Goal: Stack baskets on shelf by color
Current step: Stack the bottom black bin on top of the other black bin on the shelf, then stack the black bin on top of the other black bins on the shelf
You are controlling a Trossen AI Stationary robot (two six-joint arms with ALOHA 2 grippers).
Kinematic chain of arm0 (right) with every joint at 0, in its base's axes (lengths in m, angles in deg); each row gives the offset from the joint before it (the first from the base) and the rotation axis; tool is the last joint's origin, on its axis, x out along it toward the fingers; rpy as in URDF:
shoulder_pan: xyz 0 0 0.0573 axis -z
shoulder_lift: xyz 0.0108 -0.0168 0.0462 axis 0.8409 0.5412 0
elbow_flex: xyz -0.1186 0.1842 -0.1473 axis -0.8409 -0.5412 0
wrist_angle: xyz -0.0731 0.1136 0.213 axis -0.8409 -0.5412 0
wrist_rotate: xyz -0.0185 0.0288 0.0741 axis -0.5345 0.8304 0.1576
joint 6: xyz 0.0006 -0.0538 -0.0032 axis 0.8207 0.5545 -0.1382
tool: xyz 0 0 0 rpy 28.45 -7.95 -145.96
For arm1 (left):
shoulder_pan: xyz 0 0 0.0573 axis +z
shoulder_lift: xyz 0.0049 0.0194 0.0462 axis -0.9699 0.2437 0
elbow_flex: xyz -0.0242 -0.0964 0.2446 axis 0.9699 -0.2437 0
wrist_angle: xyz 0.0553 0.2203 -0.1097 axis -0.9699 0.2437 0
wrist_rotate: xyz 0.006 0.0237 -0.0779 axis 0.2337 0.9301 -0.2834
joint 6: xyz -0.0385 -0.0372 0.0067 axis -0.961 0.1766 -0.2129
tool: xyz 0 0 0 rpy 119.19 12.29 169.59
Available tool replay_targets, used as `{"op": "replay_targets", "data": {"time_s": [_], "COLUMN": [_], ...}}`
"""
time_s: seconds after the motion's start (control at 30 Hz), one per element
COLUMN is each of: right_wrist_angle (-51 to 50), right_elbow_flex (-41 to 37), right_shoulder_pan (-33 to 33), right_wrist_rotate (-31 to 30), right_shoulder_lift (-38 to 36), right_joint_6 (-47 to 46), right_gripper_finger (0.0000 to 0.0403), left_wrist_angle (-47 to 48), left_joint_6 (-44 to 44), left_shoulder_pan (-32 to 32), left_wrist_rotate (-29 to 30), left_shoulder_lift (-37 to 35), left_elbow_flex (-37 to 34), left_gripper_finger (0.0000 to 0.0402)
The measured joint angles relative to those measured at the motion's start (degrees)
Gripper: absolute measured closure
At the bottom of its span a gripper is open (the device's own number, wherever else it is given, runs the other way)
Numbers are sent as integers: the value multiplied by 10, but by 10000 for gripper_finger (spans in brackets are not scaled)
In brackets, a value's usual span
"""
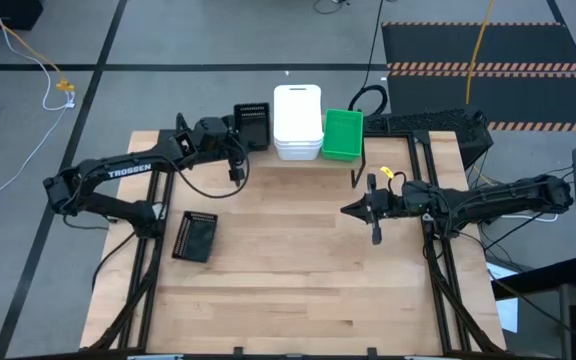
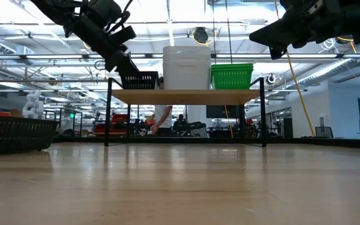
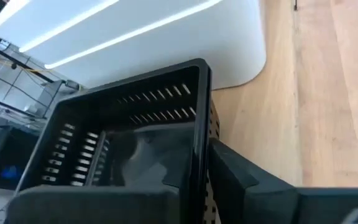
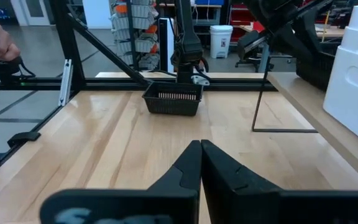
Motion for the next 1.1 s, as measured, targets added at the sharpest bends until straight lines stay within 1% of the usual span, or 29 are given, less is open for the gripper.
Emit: {"op": "replay_targets", "data": {"time_s": [0.07,0.13,0.4,0.5,0.57,0.67,0.87,1.1], "right_wrist_angle": [0,1,26,26,26,28,30,39], "right_elbow_flex": [0,0,0,0,0,0,0,0], "right_shoulder_pan": [0,0,1,1,1,1,1,1], "right_wrist_rotate": [0,0,0,1,1,1,2,2], "right_shoulder_lift": [0,0,0,0,0,0,0,3], "right_joint_6": [0,0,0,0,0,0,0,11], "right_gripper_finger": [401,401,401,401,401,401,401,401], "left_wrist_angle": [15,21,37,40,42,47,44,16], "left_joint_6": [2,2,-34,-58,-59,-61,-63,-74], "left_shoulder_pan": [-4,-6,-8,-7,-8,-8,-8,-14], "left_wrist_rotate": [1,0,-7,-7,-7,-5,-5,-5], "left_shoulder_lift": [-9,-21,-47,-46,-46,-46,-46,-46], "left_elbow_flex": [0,0,0,0,0,0,0,0], "left_gripper_finger": [338,336,365,368,365,345,282,217]}}
